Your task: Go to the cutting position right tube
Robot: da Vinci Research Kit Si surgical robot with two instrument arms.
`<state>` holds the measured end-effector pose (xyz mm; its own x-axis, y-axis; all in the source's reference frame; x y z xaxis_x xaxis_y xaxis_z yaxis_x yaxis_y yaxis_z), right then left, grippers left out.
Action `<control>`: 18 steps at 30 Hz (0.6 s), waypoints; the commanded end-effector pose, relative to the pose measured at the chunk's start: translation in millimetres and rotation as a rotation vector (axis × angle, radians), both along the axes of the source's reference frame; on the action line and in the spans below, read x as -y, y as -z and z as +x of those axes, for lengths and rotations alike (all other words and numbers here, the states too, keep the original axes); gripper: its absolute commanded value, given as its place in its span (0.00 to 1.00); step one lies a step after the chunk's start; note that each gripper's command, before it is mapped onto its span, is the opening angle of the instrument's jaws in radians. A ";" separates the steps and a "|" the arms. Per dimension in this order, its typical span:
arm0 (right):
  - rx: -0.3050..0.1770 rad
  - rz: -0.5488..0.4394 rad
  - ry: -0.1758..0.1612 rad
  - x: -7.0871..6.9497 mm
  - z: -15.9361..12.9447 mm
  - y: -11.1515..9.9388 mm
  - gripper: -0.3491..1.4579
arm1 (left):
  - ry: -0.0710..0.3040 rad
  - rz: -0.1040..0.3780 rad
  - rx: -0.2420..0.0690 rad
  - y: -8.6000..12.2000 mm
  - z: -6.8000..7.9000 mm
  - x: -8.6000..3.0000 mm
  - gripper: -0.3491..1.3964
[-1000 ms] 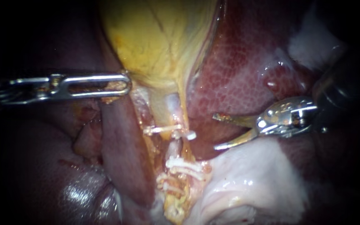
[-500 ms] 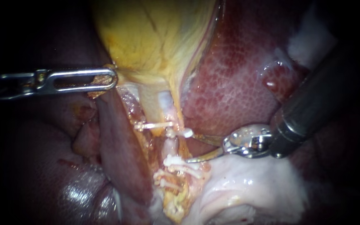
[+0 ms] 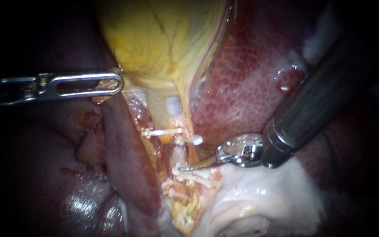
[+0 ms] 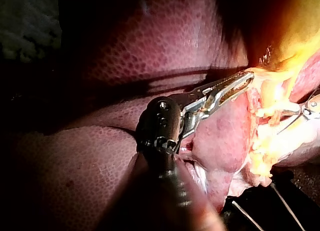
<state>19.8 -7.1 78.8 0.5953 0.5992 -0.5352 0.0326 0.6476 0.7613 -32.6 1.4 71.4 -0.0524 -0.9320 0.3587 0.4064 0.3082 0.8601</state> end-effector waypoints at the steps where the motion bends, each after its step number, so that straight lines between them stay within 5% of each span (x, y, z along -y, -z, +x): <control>1: -0.010 0.008 0.000 0.0 0.1 0.2 0.92 | -0.001 0.000 0.001 0.0 0.0 -0.1 0.00; 18: -0.052 0.044 -0.032 -0.5 4.6 -0.3 0.92 | -0.001 0.000 0.001 -0.3 0.1 -0.3 0.00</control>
<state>24.4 -6.6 79.2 0.5472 0.6442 -0.5344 0.0492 0.6126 0.7889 -32.5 1.7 71.7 -0.0519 -0.9320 0.3587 0.4051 0.3087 0.8606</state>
